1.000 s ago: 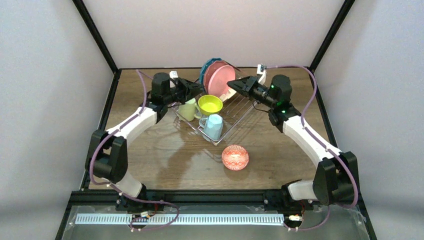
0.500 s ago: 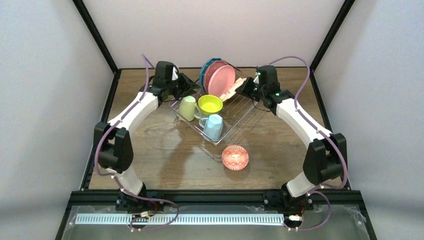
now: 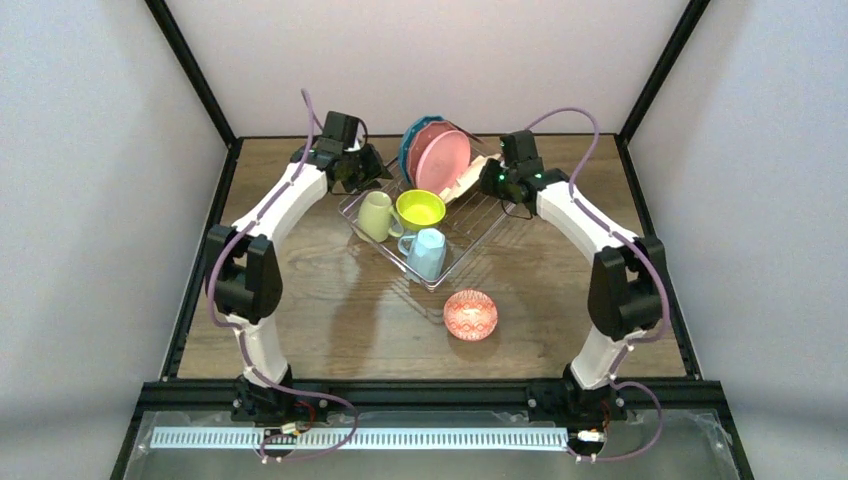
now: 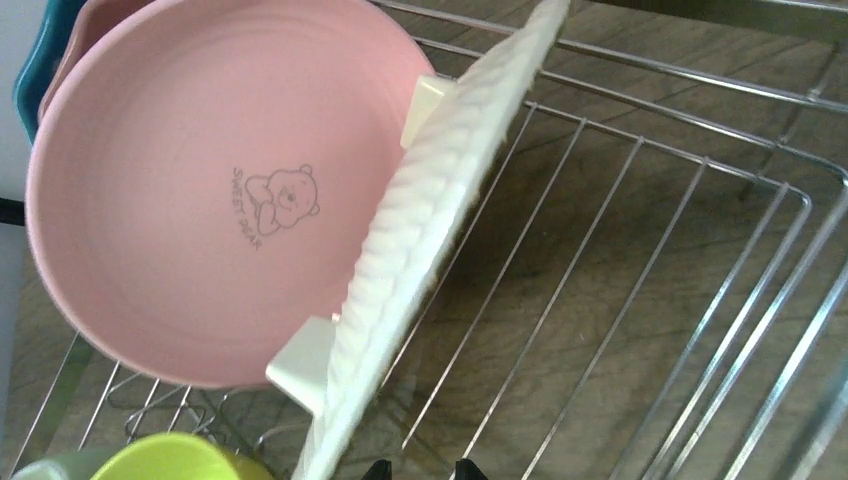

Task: Load the mixed dishes into the dish rack
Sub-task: Grab the bowl from the dish rack.

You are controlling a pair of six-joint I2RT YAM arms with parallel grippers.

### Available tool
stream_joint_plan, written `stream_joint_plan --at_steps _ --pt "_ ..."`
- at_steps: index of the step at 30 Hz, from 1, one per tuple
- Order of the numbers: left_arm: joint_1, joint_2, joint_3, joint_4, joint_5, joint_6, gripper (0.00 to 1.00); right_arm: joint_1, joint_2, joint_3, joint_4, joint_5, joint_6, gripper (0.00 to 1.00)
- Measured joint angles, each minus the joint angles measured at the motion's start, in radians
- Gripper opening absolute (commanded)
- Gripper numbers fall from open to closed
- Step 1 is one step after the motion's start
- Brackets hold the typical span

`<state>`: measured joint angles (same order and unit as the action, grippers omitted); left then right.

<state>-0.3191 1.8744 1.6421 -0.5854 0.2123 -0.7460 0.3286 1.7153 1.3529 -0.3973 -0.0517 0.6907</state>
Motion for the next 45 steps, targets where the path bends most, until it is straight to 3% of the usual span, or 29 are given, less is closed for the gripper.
stream_joint_plan --at_steps 24,30,45 --pt "0.0 0.086 0.105 -0.067 0.011 0.13 0.77 -0.01 0.328 0.38 -0.05 0.006 -0.037 0.34" --pt "0.0 0.086 0.118 -0.079 0.038 0.164 0.83 -0.01 0.375 0.462 -0.064 -0.005 -0.038 0.34" --pt "-0.003 0.087 0.158 -0.127 0.093 0.282 0.86 -0.014 0.444 0.549 -0.109 -0.008 -0.058 0.34"
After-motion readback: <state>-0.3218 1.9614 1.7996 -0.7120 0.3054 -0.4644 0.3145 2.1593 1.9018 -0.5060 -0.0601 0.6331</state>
